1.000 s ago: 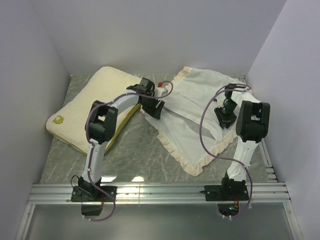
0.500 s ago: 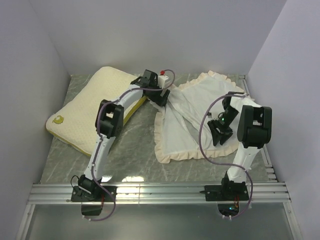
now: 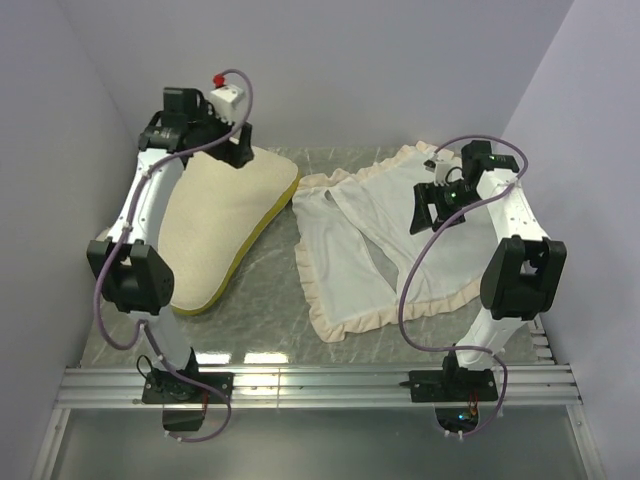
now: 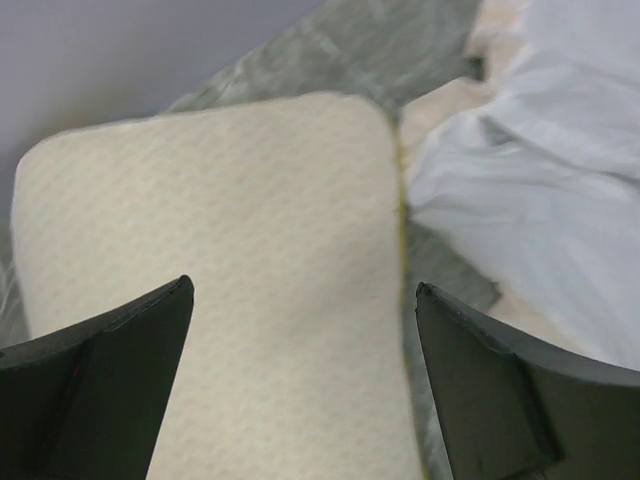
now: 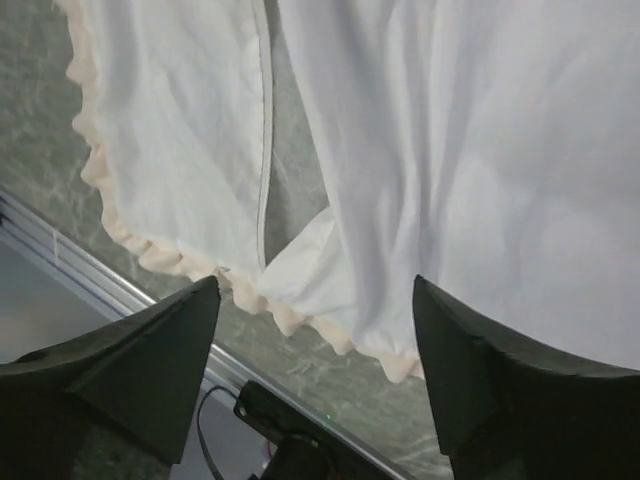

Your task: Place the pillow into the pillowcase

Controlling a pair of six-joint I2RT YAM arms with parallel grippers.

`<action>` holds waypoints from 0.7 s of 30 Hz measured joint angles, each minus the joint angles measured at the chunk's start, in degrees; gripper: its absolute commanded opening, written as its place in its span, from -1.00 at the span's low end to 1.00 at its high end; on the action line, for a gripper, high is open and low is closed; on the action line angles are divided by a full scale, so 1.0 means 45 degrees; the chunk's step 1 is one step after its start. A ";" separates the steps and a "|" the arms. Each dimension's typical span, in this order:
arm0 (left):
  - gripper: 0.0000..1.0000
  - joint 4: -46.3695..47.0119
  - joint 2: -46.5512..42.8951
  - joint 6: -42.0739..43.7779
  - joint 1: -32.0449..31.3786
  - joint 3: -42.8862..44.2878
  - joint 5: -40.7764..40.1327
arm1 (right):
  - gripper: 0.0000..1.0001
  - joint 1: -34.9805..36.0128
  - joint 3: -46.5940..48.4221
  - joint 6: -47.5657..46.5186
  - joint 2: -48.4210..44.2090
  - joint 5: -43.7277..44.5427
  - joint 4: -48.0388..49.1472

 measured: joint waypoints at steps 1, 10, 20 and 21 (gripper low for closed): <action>0.99 -0.0107 0.0141 0.0102 0.0364 0.0073 -0.0151 | 0.91 0.0024 -0.0073 0.0340 0.0000 0.0097 0.0311; 0.99 -0.1044 0.4600 0.0704 0.2545 0.0185 -0.1967 | 0.97 0.0835 -0.1307 0.1719 -0.0942 0.1783 0.1948; 0.61 -0.1481 0.6499 0.1302 0.2118 0.1122 -0.3109 | 0.97 0.0967 -0.1311 0.1719 -0.1205 0.2618 0.2268; 0.06 -0.1336 0.6465 0.1326 0.2093 0.0918 -0.3157 | 0.97 0.1001 -0.1311 0.1700 -0.1205 0.2671 0.2283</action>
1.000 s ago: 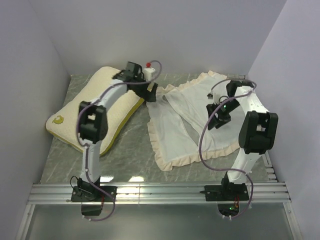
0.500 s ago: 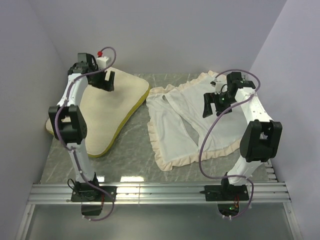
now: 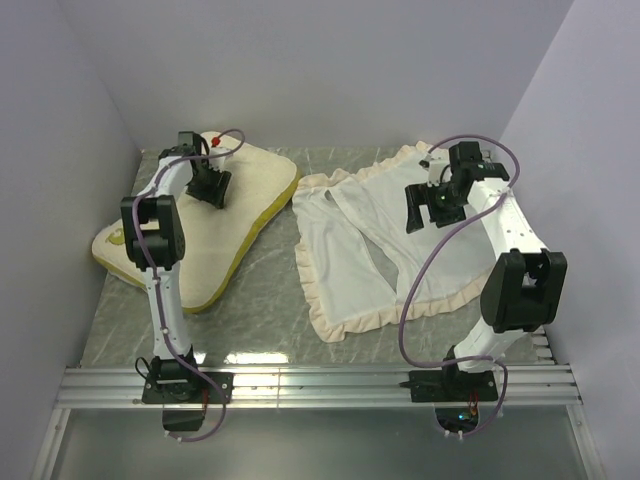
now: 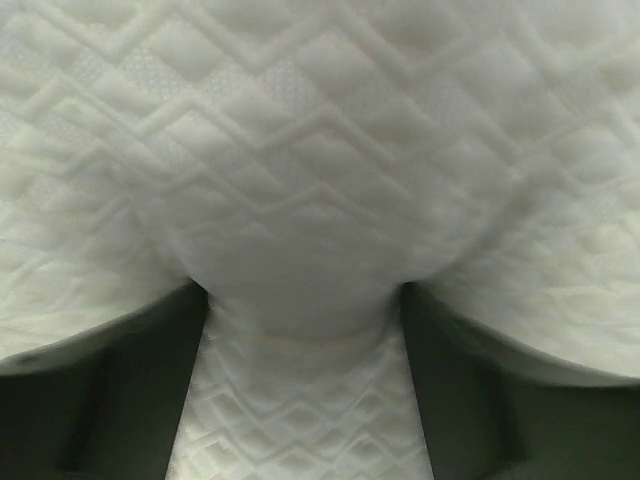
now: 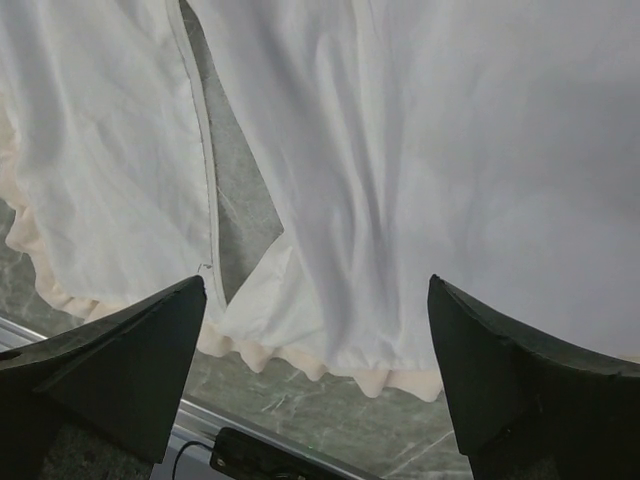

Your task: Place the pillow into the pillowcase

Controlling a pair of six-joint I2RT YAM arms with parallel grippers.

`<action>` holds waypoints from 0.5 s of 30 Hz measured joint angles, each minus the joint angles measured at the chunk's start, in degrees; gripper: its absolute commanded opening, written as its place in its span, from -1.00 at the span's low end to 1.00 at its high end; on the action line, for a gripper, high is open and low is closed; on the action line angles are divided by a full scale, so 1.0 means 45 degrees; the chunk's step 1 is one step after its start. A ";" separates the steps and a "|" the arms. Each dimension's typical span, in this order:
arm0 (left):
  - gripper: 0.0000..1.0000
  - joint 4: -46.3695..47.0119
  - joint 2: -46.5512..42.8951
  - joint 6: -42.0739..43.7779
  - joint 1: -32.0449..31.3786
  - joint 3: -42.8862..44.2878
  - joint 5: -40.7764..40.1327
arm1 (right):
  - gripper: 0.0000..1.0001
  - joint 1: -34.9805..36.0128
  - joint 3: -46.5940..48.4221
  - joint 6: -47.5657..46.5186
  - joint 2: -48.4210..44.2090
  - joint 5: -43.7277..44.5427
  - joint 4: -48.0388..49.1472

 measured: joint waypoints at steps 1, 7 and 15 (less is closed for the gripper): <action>-0.18 0.0170 -0.0019 -0.0015 -0.0019 -0.0199 -0.0024 | 0.97 0.0073 0.0000 -0.0005 0.0000 0.0083 0.0024; -0.99 0.0782 -0.0641 0.0772 -0.0058 -0.1161 0.0131 | 0.92 0.0753 0.0000 0.0058 0.0000 0.0364 0.0291; -0.99 0.0102 -0.2404 0.2939 0.0928 -0.2492 0.2516 | 0.60 0.2545 -0.0330 0.0563 -0.0005 0.1375 0.1855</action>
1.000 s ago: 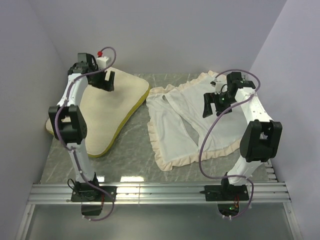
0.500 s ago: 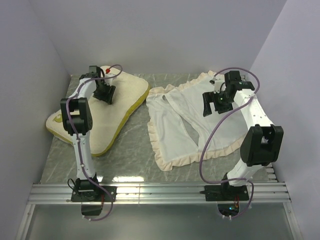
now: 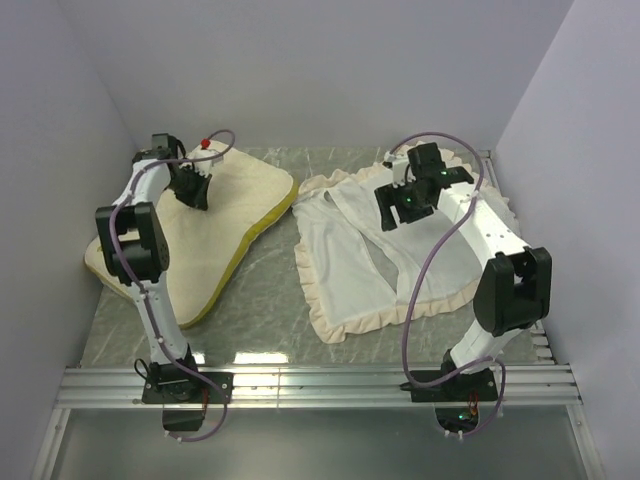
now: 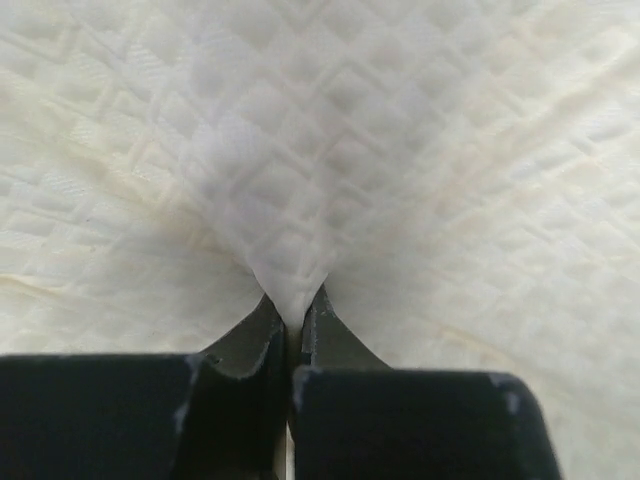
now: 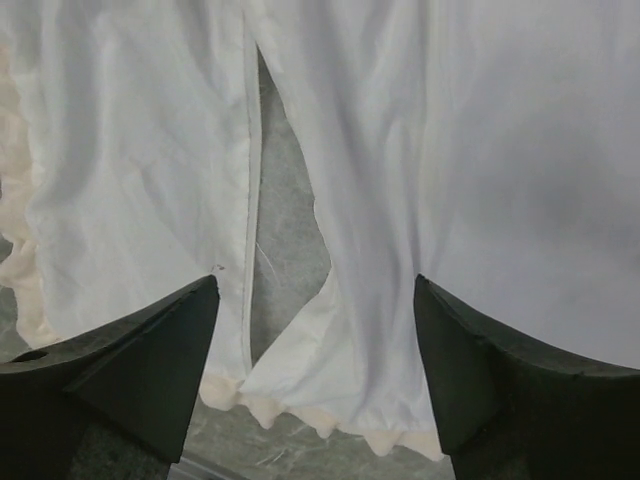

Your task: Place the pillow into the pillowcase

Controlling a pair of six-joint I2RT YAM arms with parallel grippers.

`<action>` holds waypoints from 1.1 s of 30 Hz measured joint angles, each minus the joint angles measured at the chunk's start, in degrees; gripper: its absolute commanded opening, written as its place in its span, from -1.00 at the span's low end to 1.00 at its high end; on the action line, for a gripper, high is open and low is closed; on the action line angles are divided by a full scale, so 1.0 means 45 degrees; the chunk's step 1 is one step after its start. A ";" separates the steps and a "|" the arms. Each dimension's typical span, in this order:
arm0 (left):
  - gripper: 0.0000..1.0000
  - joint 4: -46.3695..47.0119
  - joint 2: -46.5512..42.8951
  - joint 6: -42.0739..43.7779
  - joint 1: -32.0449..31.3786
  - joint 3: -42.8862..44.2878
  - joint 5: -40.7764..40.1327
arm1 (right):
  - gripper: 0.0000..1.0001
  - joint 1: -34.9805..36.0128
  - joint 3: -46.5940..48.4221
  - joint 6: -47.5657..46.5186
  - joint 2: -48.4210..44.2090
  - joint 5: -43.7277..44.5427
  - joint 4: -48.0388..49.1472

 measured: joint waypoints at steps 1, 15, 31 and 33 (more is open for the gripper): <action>-0.99 -0.0437 -0.0243 0.0272 0.0146 -0.0029 0.0272 | 0.56 0.0223 -0.0053 0.0087 0.0000 0.0160 0.0131; -0.99 -0.4566 -0.3400 0.3837 0.1039 -0.1112 0.3487 | 0.22 0.2424 -0.0529 0.0476 0.1549 0.2958 0.2283; -0.99 -0.6343 -0.6504 0.7995 0.1287 -0.4750 0.4488 | -1.00 0.3186 -0.0578 0.0986 0.3517 0.5634 0.2837; -0.99 -0.6387 -0.6839 0.8291 0.1073 -0.4945 0.4439 | -1.00 0.3186 -0.0457 0.0996 0.3269 0.5693 0.2803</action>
